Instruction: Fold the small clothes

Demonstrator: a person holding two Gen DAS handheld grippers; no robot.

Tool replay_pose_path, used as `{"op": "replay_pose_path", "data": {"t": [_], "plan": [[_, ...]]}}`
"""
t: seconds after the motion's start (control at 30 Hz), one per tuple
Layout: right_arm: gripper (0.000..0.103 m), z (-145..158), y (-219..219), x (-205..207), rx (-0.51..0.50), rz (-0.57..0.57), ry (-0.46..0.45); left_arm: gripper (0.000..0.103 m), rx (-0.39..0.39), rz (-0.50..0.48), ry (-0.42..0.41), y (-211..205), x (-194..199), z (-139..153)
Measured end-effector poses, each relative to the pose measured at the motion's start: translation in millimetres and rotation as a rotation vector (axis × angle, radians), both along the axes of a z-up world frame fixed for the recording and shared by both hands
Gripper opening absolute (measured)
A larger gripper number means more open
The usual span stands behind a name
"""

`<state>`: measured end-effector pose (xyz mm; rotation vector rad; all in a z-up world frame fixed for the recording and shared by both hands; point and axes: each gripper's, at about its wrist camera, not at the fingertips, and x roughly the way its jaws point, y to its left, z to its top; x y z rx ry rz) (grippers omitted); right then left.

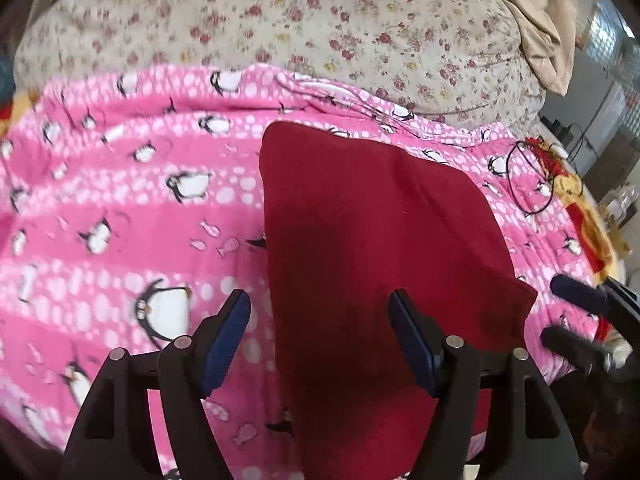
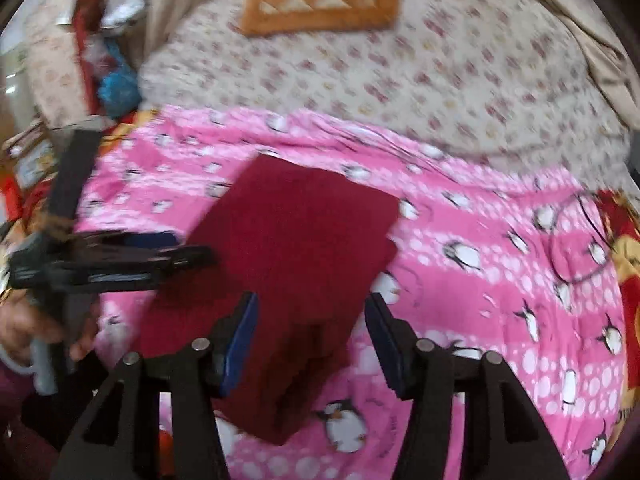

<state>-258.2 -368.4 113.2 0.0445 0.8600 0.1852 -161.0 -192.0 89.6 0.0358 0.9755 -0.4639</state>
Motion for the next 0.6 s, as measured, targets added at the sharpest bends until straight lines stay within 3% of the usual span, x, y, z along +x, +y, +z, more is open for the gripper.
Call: {"op": "replay_pose_path", "data": {"t": [0.13,0.23,0.3,0.5,0.6], "plan": [[0.042,-12,26,-5,-0.07,0.084,0.017,0.063,0.037,0.018,-0.029,-2,-7,2],[0.041,-49,33,4,-0.125,0.076,0.119,0.063,0.035,0.033,-0.025,2,-15,0],[0.041,-63,32,4,-0.12,0.059,0.132,0.063,0.051,0.043,-0.036,4,-20,0],[0.042,-35,24,-7,-0.09,0.021,0.076,0.063,0.049,0.061,-0.122,5,-34,13],[0.059,-21,21,-11,-0.114,-0.037,0.027,0.063,0.035,0.066,-0.125,4,-34,15]]}}
